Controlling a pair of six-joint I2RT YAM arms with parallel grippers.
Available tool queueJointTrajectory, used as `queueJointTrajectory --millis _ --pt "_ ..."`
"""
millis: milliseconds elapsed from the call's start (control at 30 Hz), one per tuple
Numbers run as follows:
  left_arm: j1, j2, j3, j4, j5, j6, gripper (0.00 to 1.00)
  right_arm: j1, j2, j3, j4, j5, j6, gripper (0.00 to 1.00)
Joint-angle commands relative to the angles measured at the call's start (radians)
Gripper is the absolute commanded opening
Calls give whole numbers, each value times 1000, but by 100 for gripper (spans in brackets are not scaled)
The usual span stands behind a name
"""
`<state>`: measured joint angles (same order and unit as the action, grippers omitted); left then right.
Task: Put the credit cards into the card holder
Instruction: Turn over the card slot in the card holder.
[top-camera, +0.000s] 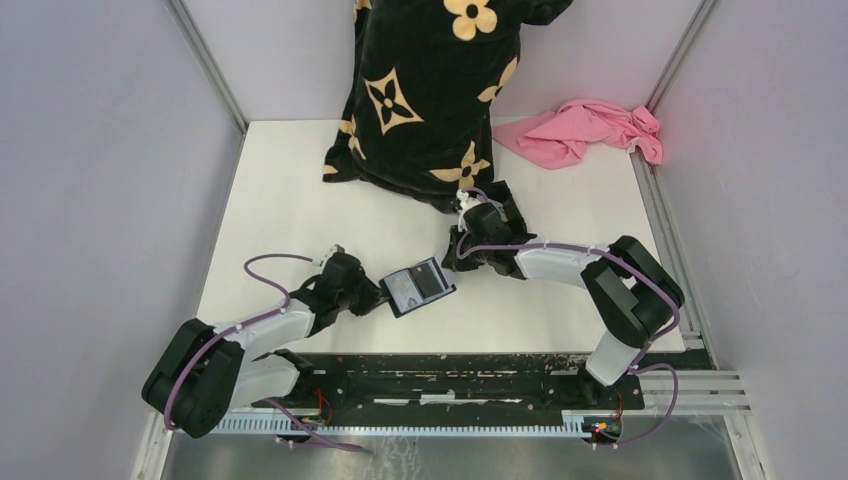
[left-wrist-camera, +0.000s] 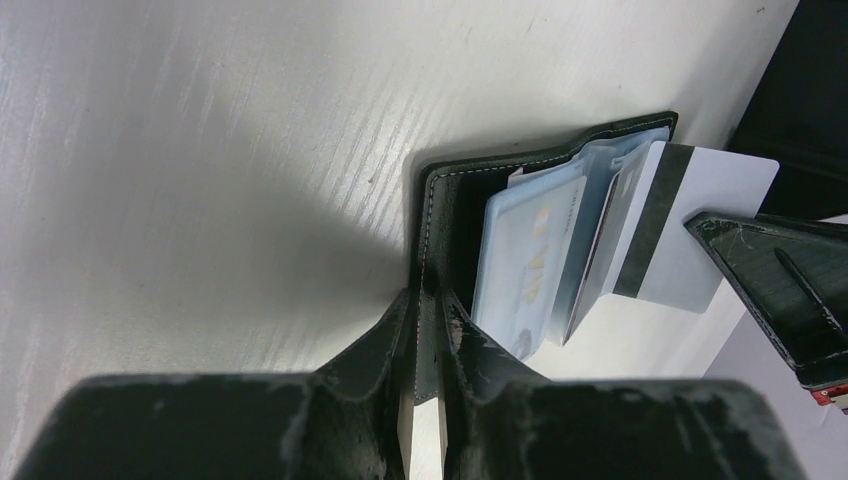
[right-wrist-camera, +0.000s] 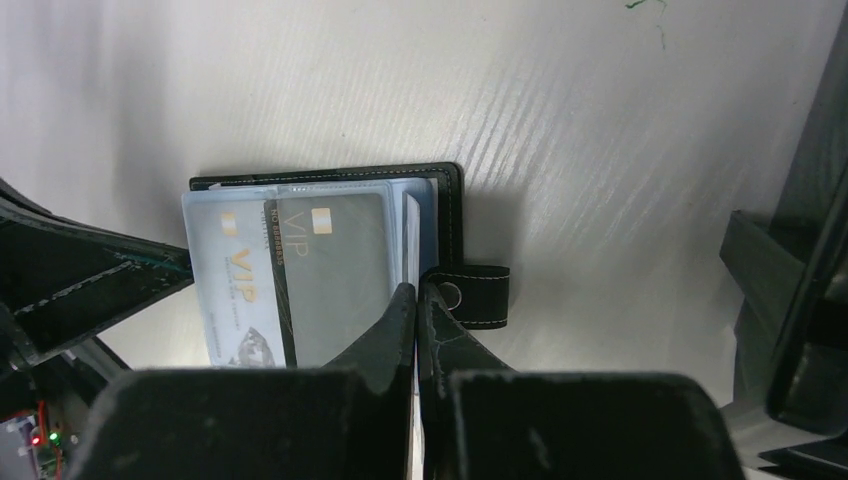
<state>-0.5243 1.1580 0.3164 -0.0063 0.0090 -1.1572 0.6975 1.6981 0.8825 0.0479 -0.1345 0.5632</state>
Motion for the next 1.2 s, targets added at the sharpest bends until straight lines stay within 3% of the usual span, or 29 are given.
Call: queueJointTrajectory --millis 0,700,1167 --pt "-9 22 6 12 -11 30 18 -12 39 -49 11 -64 33 1" --pt "-21 53 20 -21 -29 28 14 -42 114 -74 143 -247 116 1" --pt "-23 62 33 -55 -46 27 12 -37 -48 3 27 -211 90 1"
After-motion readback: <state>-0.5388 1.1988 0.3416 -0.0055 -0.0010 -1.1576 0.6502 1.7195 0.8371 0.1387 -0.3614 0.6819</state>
